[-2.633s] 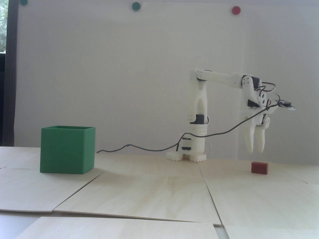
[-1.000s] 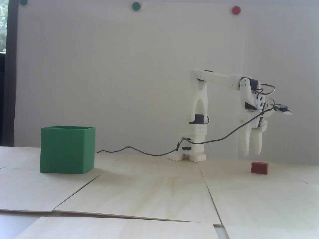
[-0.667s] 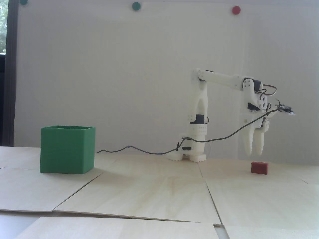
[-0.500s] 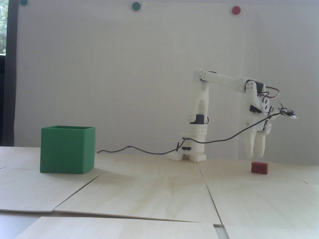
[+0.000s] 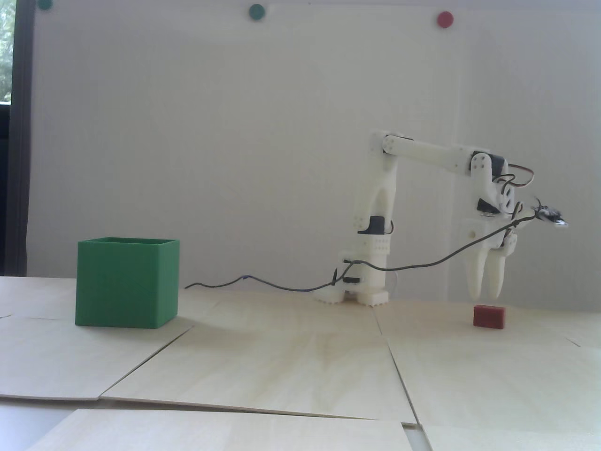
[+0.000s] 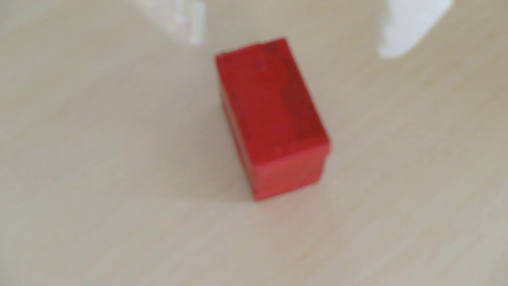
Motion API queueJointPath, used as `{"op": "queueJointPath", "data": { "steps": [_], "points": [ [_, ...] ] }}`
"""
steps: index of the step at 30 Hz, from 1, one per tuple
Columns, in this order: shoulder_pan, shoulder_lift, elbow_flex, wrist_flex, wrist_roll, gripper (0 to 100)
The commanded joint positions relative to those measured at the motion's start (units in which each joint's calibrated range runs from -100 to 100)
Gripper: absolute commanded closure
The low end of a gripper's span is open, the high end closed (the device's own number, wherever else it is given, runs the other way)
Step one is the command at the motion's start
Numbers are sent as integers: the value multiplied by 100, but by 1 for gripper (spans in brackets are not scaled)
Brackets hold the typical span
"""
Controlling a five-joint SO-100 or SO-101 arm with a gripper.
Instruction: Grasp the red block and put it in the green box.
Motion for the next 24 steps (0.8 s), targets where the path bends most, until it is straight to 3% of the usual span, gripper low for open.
{"op": "queueJointPath", "data": {
  "steps": [1,24],
  "points": [
    [-72,-62,-461,19,-11,78],
    [-153,491,-1233,288,-6,78]
  ]
}}
